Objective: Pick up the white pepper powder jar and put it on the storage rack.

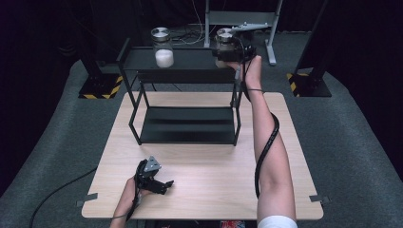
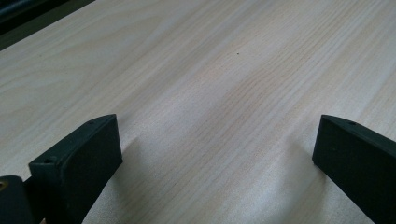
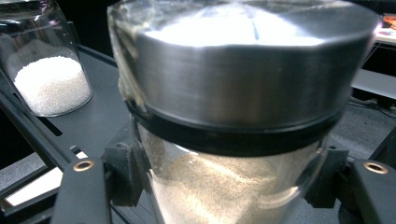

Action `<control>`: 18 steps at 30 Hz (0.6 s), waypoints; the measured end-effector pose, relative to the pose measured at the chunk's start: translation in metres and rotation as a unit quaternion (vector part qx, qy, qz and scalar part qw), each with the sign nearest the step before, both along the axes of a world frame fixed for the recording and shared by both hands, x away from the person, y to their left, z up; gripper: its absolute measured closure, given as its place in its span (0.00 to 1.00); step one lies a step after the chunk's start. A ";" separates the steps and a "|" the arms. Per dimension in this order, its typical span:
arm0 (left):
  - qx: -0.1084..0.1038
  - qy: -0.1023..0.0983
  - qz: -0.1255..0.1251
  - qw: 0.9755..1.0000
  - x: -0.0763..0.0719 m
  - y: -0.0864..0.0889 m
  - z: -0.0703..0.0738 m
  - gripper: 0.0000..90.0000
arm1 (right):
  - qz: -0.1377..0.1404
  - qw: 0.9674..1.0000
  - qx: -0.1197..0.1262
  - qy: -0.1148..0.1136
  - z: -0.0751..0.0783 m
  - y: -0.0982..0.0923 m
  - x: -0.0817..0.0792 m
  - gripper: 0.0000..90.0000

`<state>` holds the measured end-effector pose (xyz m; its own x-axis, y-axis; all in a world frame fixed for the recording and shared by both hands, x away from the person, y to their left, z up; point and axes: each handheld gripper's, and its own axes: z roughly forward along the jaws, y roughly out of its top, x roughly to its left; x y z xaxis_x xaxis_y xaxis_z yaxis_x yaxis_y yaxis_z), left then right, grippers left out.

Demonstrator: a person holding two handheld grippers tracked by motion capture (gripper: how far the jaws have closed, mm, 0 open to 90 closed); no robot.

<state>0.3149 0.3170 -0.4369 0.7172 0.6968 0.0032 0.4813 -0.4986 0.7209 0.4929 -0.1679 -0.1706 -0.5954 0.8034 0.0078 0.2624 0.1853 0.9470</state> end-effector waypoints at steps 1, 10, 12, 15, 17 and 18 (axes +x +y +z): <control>0.000 0.000 0.000 1.000 0.000 0.000 0.000 0.01 | 0.000 1.000 -0.001 0.000 0.000 0.000 0.000 0.33; 0.000 0.000 0.000 1.000 0.000 0.000 0.000 0.01 | 0.003 1.000 -0.003 0.016 0.007 -0.001 0.001 0.22; 0.000 0.000 0.000 1.000 0.000 0.000 0.000 0.01 | 0.011 1.000 -0.006 0.020 0.010 -0.001 0.001 0.16; 0.000 -0.001 0.000 1.000 -0.001 0.000 0.000 0.01 | 0.013 0.999 -0.025 0.023 0.016 0.003 -0.004 0.09; 0.000 -0.001 0.000 1.000 0.000 0.000 0.000 0.01 | 0.013 0.999 -0.031 0.024 0.019 0.004 -0.008 0.07; 0.000 -0.001 0.000 1.000 0.000 0.000 0.000 0.01 | 0.014 0.999 -0.036 0.027 0.021 0.004 -0.010 0.06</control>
<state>0.3146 0.3169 -0.4370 0.7172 0.6968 0.0045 0.4800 -0.4988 0.7216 0.4833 -0.1643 -0.1495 -0.6175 0.7864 -0.0166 0.3062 0.2598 0.9158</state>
